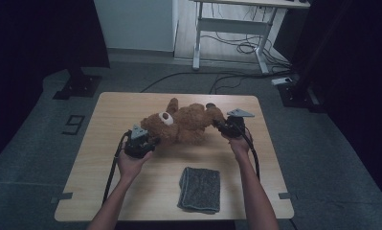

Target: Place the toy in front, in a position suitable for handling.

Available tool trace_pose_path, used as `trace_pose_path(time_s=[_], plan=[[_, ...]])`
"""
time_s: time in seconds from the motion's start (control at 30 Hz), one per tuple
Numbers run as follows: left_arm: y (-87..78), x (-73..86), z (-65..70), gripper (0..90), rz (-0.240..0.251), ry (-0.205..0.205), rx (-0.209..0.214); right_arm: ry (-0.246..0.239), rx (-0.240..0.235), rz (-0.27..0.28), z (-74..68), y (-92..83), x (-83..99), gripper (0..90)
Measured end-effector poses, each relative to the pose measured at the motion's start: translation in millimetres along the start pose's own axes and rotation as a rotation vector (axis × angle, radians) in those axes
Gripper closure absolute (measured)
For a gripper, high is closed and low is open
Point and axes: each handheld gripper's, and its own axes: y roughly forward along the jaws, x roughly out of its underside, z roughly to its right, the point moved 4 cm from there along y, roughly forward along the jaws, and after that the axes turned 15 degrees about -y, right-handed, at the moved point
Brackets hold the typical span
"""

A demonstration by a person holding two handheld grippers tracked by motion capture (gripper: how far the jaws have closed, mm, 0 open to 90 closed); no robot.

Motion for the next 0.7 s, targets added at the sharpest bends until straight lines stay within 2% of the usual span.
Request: trace_pose_path(time_s=[0.03,0.07,0.27,0.3,0.5,0.57,0.6,0.63,0.7], plan=[[-2.7,-2.2,2.8,69.7,0.008,0.007,0.015,0.002,0.001,0.024,0.9,-10.5,-3.7,72.2],[-2.7,-2.2,2.8,69.7,0.008,0.007,0.015,0.002,0.001,0.024,0.9,-10.5,-3.7,72.2],[-7.0,-8.7,10.4,69.7,0.009,0.028,0.042,0.026,0.007,0.104,-1.7,-41.6,-7.8,72.3],[-6.7,-9.5,11.0,69.8,0.005,0.028,0.046,0.033,0.01,0.123,-3.3,-51.5,-6.0,72.2],[2.7,-5.9,11.6,69.8,-0.031,0.037,0.056,0.027,0.011,0.133,-10.6,-70.0,4.6,72.2],[6.6,-3.8,10.8,69.7,-0.048,0.043,0.056,0.035,0.004,0.127,-15.6,-74.9,17.2,72.1],[8.8,-2.2,10.1,69.7,-0.06,0.044,0.058,0.035,0.004,0.127,-15.6,-74.9,17.2,72.1],[10.9,-0.2,8.8,69.6,-0.066,0.047,0.056,0.049,-0.007,0.123,-19.2,-76.1,27.7,72.1],[15.9,4.4,4.7,69.5,-0.086,0.044,0.049,0.046,-0.012,0.114,-21.7,-76.1,33.1,72.0]])
